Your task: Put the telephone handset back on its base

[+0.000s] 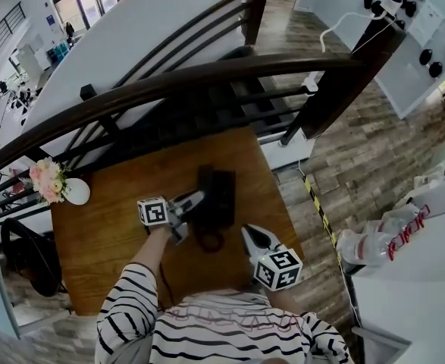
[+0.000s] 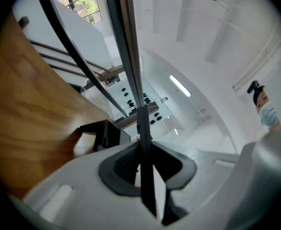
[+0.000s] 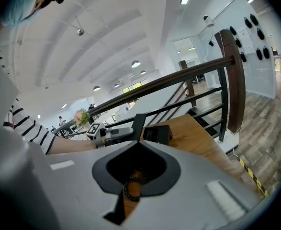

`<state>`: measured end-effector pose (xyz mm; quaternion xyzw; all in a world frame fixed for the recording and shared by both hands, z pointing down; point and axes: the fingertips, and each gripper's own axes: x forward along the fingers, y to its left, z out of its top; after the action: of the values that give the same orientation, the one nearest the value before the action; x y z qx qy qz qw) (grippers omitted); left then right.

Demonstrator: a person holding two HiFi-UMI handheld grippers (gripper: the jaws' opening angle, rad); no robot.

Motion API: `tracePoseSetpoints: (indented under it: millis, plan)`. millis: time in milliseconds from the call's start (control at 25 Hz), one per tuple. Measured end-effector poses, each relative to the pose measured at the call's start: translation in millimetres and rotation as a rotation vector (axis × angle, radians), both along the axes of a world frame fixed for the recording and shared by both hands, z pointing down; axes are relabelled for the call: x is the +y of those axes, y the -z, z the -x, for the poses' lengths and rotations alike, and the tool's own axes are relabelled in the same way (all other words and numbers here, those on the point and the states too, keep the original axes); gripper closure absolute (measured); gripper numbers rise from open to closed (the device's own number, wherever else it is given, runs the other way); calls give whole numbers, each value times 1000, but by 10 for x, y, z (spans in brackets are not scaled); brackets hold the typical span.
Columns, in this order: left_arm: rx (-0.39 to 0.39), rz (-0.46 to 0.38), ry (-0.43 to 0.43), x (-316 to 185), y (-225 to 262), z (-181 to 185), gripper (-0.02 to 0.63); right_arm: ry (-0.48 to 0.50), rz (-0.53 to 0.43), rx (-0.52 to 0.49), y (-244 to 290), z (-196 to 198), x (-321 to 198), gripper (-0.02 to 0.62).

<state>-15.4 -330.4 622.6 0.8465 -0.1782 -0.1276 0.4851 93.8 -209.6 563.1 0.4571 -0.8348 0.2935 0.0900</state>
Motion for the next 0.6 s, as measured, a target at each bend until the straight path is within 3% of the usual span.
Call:
tracePoseSetpoints:
  millis: [400,600]
  plan:
    - [-12,62,22,-73,-380,2,534,2,22,21,-86,-25,-21,595]
    - [-1,55,20,-110,-460,-3,534,12,22,27,-95,14,-38,595]
